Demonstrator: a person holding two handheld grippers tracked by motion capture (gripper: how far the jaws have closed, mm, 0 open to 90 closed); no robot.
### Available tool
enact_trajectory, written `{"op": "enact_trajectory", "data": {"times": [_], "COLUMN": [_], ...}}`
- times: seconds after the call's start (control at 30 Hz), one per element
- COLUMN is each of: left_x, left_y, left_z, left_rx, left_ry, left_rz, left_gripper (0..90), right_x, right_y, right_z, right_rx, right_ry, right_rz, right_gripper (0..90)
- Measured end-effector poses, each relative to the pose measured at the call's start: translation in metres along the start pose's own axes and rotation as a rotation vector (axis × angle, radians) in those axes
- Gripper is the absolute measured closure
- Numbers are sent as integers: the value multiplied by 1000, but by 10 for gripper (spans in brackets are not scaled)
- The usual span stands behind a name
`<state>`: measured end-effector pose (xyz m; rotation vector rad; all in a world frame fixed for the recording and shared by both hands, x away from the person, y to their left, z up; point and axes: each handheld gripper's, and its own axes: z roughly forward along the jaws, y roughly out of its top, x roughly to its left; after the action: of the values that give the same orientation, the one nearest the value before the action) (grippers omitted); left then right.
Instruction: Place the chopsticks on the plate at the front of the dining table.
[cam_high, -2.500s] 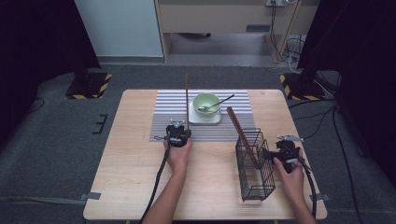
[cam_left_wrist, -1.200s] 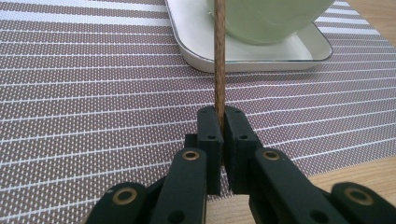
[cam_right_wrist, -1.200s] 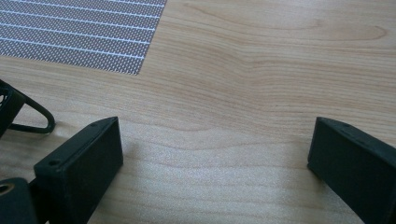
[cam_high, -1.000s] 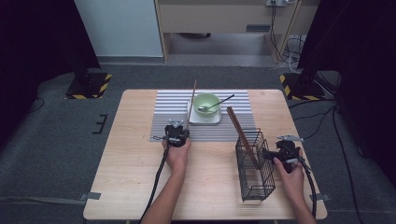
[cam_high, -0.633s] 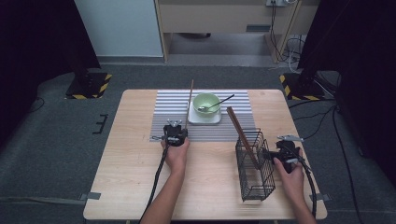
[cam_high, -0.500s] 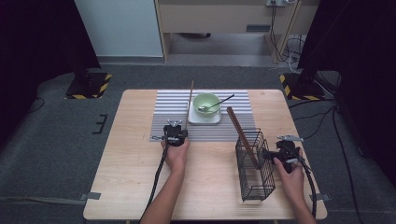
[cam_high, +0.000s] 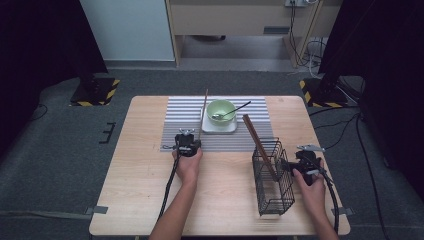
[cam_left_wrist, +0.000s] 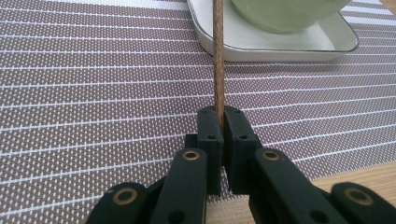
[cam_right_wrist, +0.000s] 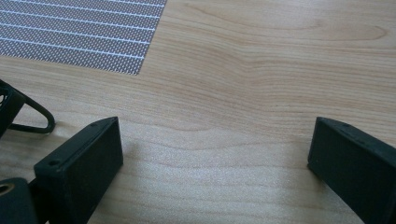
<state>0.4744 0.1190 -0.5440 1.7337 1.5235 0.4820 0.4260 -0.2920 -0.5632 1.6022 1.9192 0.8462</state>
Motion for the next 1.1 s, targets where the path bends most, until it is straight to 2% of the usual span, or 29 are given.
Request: {"op": "enact_trajectory", "data": {"times": [0.4, 0.8, 1.1], "left_x": [-1, -4, -16], "left_y": [-1, -1, -4], "left_z": [1, 0, 3], "left_rx": [9, 4, 2], "left_ry": [-2, -2, -18], "left_rz": [-9, 3, 33], "left_gripper": [859, 857, 827], "right_x": [0, 0, 0], "right_y": [0, 0, 0], "right_z": [0, 0, 0], "right_rx": [0, 0, 0], "right_ry": [0, 0, 0], "right_rz": [0, 0, 0], "right_gripper": [34, 34, 34]}}
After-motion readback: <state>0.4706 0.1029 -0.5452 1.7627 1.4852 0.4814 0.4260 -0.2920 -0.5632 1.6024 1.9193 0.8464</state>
